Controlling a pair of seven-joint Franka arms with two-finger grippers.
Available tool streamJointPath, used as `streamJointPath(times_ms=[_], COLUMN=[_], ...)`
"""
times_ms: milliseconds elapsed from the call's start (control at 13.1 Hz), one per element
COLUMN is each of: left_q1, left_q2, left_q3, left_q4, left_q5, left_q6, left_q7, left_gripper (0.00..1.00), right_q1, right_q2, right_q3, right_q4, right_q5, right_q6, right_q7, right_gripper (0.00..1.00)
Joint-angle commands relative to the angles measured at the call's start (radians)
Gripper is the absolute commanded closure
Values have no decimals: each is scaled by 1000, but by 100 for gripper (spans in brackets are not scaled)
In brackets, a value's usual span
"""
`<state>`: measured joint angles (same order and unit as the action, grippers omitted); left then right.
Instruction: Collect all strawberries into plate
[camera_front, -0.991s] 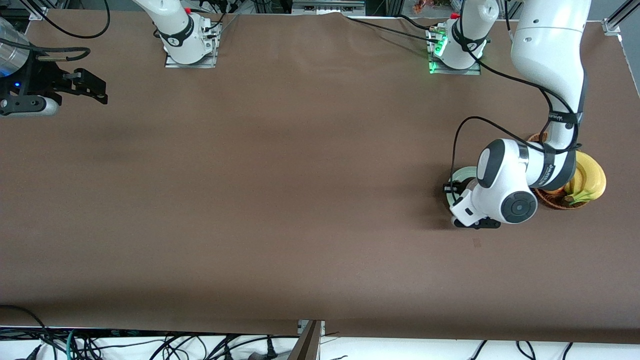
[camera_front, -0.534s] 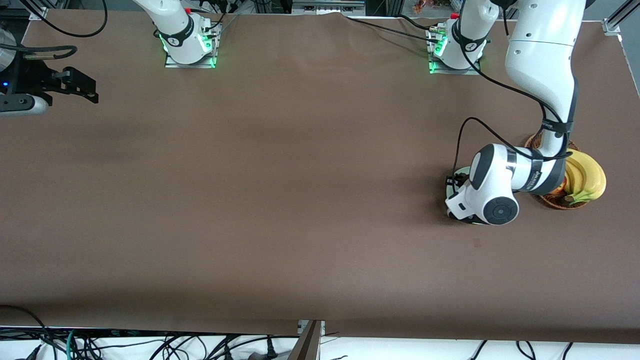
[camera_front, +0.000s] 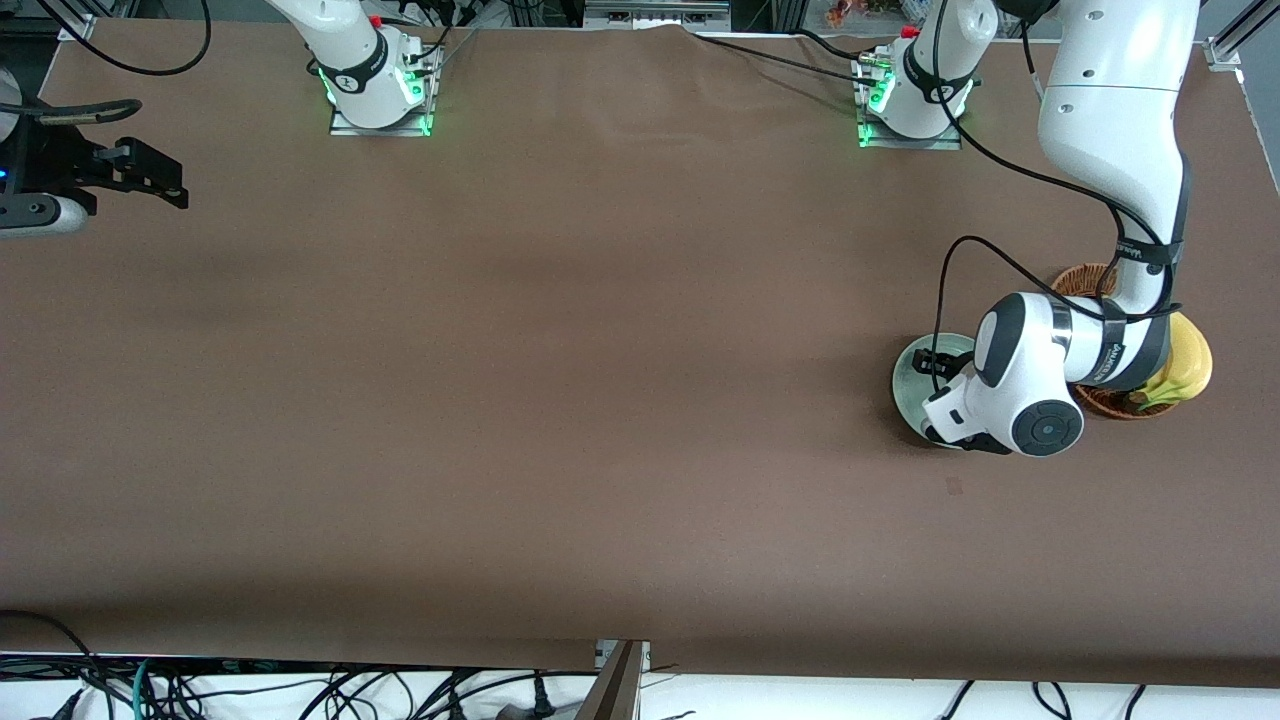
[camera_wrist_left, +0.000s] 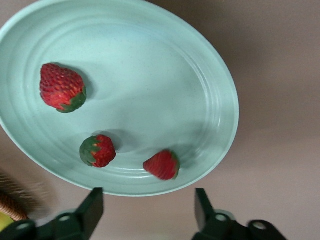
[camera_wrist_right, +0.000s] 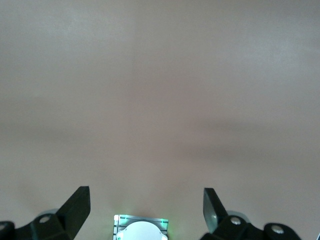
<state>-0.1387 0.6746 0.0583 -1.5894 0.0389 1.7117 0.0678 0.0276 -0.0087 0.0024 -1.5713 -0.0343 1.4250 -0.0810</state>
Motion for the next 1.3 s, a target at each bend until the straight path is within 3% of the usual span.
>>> streamJointPath(times_ms=[0,152,381,610,991,1143,1220], left_q1=[11,11,13,16,30,76,80], left_q2=[-76,-211,-375,-521,-576,-656,-709], left_q3=[-14,-5,-5,-9,-8,-34,-43], left_q4=[3,5,43,26,-95,-161,-173], left_q5=[-8,-43,-63,-68,-48,-45,-51], left_q6=[-47,-144,-142,-11,176,166,82], left_q7=[7,-28,-170,-178,-215,-203,-189], left_gripper=[0,0,0,0,0,0,0], right_q1=[-15,-15,-15,-17,-20,-21,-24], right_q2=[-4,-2,-2,1,26,26,26], right_q3=[10,7,7,7,5,2,1], right_q4=[4,4,4,4,40,40,39], right_q5=[-16,-15,-15,-15,-13,-12,-13], right_q6=[-6,-3,0,6,6,-7,-9], right_q7=[-17,-19,-19,-8,-3,-11,-13], right_gripper=[0,0,0,0,0,0,0])
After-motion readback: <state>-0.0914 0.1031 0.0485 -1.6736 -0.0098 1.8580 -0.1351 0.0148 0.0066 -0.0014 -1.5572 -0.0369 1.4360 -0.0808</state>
